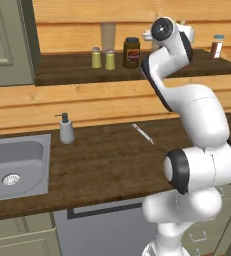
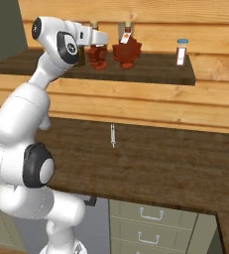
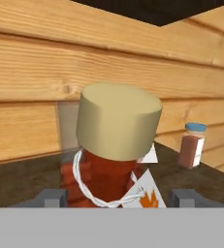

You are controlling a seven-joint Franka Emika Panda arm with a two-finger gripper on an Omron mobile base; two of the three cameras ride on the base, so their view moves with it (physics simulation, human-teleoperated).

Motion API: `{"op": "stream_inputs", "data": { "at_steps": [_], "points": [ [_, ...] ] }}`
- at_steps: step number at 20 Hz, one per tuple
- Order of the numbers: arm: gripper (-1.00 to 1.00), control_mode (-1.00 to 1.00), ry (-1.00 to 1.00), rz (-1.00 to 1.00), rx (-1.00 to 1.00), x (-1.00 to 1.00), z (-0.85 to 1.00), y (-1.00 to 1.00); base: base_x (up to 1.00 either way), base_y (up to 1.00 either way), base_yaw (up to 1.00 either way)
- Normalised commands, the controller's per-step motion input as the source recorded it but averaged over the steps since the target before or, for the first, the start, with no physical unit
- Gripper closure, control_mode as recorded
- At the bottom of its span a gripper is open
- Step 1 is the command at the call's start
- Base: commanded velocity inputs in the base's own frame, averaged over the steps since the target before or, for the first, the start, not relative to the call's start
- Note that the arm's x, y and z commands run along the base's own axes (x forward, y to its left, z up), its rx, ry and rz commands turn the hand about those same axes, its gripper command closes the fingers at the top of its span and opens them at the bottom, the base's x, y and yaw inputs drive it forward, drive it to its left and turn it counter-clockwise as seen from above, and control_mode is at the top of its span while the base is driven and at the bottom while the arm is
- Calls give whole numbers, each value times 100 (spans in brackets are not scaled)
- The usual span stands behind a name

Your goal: Put the shaker and condiment bottle from the counter next to their counterparts in the cabinet.

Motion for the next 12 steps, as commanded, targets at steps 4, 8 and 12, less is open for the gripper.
{"op": "stream_inputs", "data": {
  "at_steps": [4, 8, 12],
  "points": [
    [100, -100, 9, -6, 0, 46, 0, 0, 0, 0, 0],
    [100, -100, 12, -5, 0, 45, 0, 0, 0, 0, 0],
    [100, -100, 7, -4, 0, 45, 0, 0, 0, 0, 0]
  ]
}}
